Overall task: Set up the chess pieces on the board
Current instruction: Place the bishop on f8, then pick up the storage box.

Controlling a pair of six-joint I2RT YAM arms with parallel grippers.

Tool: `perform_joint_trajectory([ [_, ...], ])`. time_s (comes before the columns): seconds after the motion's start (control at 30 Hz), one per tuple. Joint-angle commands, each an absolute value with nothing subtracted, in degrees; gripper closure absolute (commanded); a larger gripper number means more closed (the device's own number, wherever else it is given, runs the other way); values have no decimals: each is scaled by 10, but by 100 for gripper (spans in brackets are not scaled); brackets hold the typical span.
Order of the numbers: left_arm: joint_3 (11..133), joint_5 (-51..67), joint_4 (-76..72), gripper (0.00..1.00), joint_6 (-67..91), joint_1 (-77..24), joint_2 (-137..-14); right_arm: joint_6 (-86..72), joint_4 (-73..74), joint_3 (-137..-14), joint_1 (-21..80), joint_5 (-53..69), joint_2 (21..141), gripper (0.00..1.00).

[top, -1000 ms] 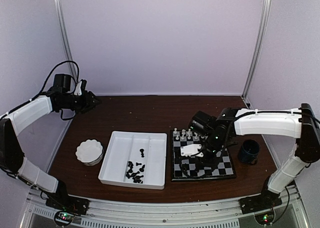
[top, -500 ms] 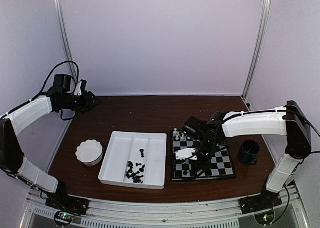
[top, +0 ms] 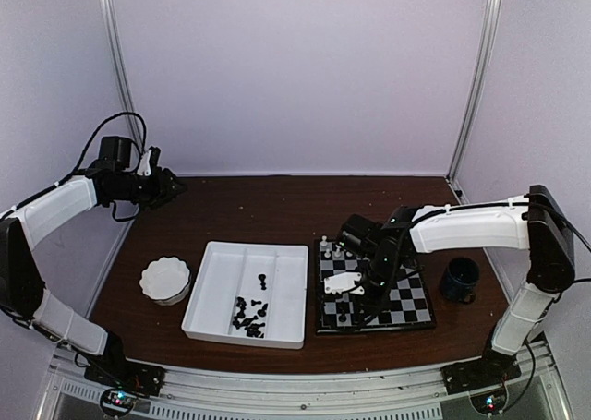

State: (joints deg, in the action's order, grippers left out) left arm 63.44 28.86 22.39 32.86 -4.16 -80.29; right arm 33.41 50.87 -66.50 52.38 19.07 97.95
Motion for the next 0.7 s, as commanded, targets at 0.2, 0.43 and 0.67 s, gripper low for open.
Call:
perform_joint_trajectory([
  [0.2,654,292,212,51,325,-38,-806,336,561,-769,523,182,949,72],
  [0.43,653,287,212,51,322,-39,-803,288,546,-932,526,150,1058,78],
  [0.67,657,280,218,51,316,-39,-800,268,542,-1097,565,127,1201,77],
])
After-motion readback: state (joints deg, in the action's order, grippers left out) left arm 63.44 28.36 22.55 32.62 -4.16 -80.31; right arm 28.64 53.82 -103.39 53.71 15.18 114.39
